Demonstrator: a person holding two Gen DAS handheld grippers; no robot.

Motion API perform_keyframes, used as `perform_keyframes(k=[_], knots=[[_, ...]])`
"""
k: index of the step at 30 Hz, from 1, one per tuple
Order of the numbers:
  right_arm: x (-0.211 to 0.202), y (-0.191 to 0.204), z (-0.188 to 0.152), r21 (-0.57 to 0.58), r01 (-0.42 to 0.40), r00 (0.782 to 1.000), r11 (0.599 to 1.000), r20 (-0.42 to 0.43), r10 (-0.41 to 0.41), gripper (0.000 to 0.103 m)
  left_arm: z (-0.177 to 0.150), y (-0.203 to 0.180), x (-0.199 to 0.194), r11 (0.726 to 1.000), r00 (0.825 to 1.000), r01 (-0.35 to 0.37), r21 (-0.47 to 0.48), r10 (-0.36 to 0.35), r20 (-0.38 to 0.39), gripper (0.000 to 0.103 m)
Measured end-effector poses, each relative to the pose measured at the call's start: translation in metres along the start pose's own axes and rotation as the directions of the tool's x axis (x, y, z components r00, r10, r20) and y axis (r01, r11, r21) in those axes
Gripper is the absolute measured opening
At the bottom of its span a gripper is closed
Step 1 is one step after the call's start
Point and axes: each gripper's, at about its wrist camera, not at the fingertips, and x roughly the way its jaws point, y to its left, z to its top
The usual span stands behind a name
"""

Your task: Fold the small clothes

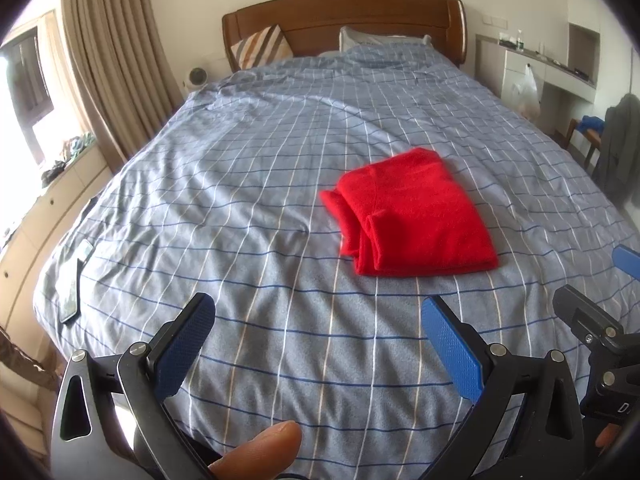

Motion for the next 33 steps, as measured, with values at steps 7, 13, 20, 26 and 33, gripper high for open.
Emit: perform_keyframes(k=[7,13,20,26,33], knots=[[-0.007,0.012,0.005,-0.047,0.009,1.000,0.999,-0.013,-0.009,0.102,0.007,0.011,-0.008,0.996,0.998,0.061,-0.065,-0.061,-0.002,0.103],[-0.011,0.013,0.006,-0.056,0.049,0.999,0.997,-0.018,-0.051,0.102,0.008,0.002,-0.014,0.999,0.999,0.050,-0.014,-0.050,0.005,0.103],[-0.017,0.005,0.006,-0.044,0.097,0.995,0.994,-0.026,-0.098,0.102,0.007,0.003,-0.019,1.000,1.000,0.002,0.001,-0.002,0.021,0.103],[-0.031,-0.002,0.012,-0.022,0.100,0.995,0.995,-0.007,-0.100,0.102,0.009,0.010,-0.024,0.999,0.999,-0.028,-0.019,0.028,0.023,0.103],[-0.030,0.011,0.014,-0.054,0.089,0.996,0.995,0.002,-0.089,0.102,0.010,0.013,-0.026,0.999,1.000,-0.015,-0.029,0.016,0.017,0.103]])
